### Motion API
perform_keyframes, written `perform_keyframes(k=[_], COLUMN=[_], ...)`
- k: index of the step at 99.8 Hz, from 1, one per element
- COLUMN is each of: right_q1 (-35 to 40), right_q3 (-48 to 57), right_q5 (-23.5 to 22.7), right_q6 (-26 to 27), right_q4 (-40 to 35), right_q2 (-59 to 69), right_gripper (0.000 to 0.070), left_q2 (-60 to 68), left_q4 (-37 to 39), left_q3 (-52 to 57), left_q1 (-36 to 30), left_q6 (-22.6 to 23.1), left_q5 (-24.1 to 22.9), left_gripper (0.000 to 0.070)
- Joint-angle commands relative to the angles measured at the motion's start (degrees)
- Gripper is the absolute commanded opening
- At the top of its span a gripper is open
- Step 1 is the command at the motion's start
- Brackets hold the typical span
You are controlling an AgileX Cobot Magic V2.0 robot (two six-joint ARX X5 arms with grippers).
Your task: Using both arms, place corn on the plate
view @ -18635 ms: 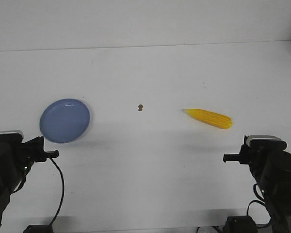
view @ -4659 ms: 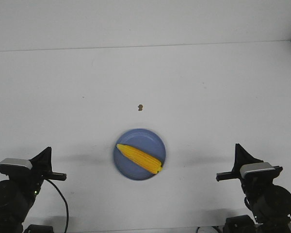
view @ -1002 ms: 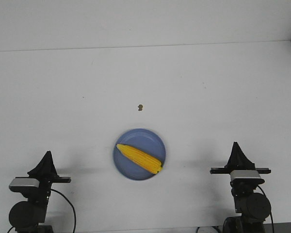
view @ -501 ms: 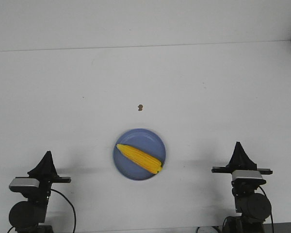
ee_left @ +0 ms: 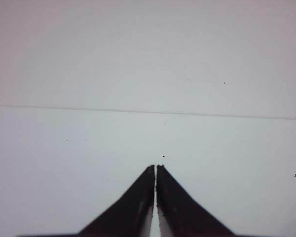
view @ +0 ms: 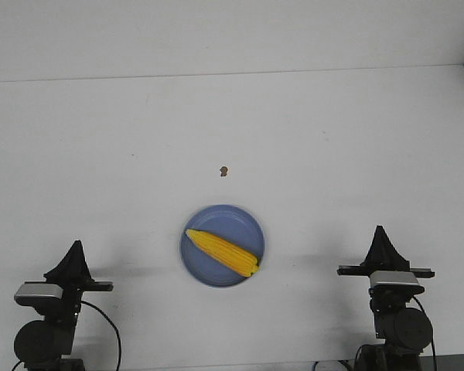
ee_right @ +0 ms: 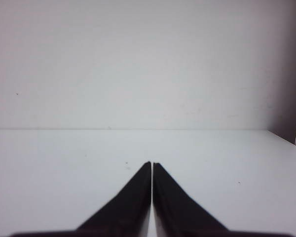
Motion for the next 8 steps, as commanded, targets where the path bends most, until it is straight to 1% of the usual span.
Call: perform_keyframes(k=[1, 8], right_q1=[-0.15, -0.15], right_q3=[-0.11, -0.11], right_q5=[0.00, 0.02], right_q6=[0.55, 0.55], right_q4=[0.70, 0.70], right_q2=[-0.11, -0.11], right_gripper=[0.0013, 0.0013], left_q2=[-0.07, -0.07], left_q4=[0.74, 0.74], left_q3=[-1.11, -1.11], left_q1=[0.02, 0.02], left_q6=[-0.13, -0.11], left_q5=[0.15, 0.15], left_gripper=[0.0013, 0.0013])
